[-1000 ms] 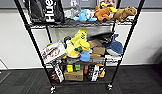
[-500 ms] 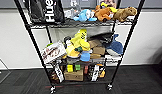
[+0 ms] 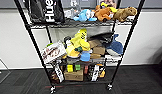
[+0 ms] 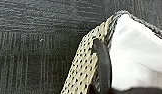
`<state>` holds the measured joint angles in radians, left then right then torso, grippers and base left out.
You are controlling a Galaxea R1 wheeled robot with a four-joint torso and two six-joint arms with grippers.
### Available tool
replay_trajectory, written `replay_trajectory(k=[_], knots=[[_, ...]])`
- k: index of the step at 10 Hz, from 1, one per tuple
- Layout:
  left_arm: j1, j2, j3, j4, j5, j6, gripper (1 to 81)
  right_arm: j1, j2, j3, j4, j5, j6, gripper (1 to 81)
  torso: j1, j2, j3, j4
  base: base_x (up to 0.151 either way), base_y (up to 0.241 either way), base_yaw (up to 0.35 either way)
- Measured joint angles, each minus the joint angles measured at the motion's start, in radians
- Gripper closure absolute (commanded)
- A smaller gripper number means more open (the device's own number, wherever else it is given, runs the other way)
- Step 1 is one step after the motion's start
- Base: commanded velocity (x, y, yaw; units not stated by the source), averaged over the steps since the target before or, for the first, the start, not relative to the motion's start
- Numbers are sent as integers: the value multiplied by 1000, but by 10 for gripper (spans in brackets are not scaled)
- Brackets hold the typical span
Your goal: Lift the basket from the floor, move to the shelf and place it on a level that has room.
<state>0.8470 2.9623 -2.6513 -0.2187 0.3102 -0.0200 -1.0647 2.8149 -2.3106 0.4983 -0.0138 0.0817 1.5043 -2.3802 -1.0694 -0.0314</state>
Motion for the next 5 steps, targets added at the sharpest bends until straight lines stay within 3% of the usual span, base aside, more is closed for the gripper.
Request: replay_trajectory(k=[5], knots=[[-1, -4, 9, 0, 26, 5, 811, -1, -1, 1, 0, 0, 0, 811, 0, 0, 0, 0, 0, 0, 0]])
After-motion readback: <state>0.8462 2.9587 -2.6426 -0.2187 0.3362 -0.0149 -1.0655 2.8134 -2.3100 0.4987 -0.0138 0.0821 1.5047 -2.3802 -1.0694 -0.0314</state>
